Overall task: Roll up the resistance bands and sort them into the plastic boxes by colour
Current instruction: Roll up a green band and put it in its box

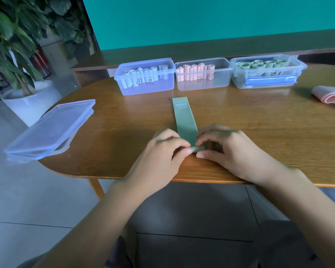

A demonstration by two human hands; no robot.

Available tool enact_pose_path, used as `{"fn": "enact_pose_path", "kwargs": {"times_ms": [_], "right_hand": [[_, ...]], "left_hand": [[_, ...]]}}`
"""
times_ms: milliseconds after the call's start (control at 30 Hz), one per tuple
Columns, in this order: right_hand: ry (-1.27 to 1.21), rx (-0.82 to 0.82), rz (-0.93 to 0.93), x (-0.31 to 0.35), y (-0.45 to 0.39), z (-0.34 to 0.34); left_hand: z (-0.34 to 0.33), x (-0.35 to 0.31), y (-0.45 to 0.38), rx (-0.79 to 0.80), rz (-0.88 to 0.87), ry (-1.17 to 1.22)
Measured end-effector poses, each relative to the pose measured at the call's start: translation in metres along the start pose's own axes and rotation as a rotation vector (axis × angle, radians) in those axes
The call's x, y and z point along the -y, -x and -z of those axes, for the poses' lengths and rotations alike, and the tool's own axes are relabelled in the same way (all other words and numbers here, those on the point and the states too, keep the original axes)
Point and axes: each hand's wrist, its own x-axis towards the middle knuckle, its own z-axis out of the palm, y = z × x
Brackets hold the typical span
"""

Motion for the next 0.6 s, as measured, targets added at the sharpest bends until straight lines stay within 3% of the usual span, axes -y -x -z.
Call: {"fn": "enact_pose_path", "kwargs": {"times_ms": [300, 467, 600], "right_hand": [[0.073, -0.015, 0.042, -0.008, -0.009, -0.001], [0.074, -0.124, 0.069, -0.009, -0.011, -0.007], [0.032, -0.081, 0.053, -0.01, -0.014, -0.004]], "left_hand": [[0.0, 0.0, -0.007, 0.005, -0.016, 0.022], [-0.004, 0.004, -0.014, 0.023, 0.013, -0.005], [-0.007, 0.005, -0.016, 0.003, 0.001, -0.033]]}}
